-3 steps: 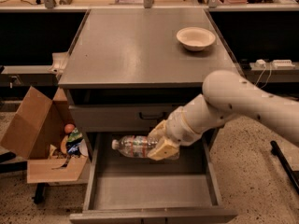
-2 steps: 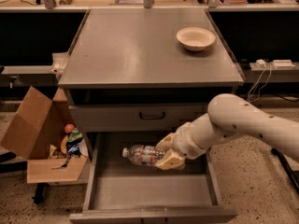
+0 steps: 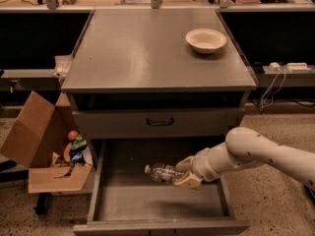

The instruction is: Place water bottle into middle drawer

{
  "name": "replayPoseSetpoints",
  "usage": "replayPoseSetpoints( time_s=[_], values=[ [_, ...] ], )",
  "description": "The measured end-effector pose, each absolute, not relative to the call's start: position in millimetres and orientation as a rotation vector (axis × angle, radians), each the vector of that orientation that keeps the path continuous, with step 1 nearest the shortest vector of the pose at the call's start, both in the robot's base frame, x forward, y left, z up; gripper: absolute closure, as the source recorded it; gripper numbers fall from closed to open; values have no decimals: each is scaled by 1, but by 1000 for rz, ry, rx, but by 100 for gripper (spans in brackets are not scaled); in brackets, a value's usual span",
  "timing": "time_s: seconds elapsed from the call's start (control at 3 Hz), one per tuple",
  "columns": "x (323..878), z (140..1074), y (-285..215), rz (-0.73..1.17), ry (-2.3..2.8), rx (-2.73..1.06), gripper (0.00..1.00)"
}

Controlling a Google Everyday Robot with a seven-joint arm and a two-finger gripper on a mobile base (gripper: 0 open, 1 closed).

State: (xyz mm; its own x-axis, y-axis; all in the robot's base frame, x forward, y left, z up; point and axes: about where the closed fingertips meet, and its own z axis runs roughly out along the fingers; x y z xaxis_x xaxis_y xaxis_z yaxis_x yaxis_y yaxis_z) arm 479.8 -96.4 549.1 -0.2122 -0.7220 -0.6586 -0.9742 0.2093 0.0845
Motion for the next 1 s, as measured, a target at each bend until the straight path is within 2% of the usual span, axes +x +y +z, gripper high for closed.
replayPoseSetpoints(
  time_s=[1.0],
  values=[
    [497, 447, -123, 784, 2079, -1464, 100]
  ],
)
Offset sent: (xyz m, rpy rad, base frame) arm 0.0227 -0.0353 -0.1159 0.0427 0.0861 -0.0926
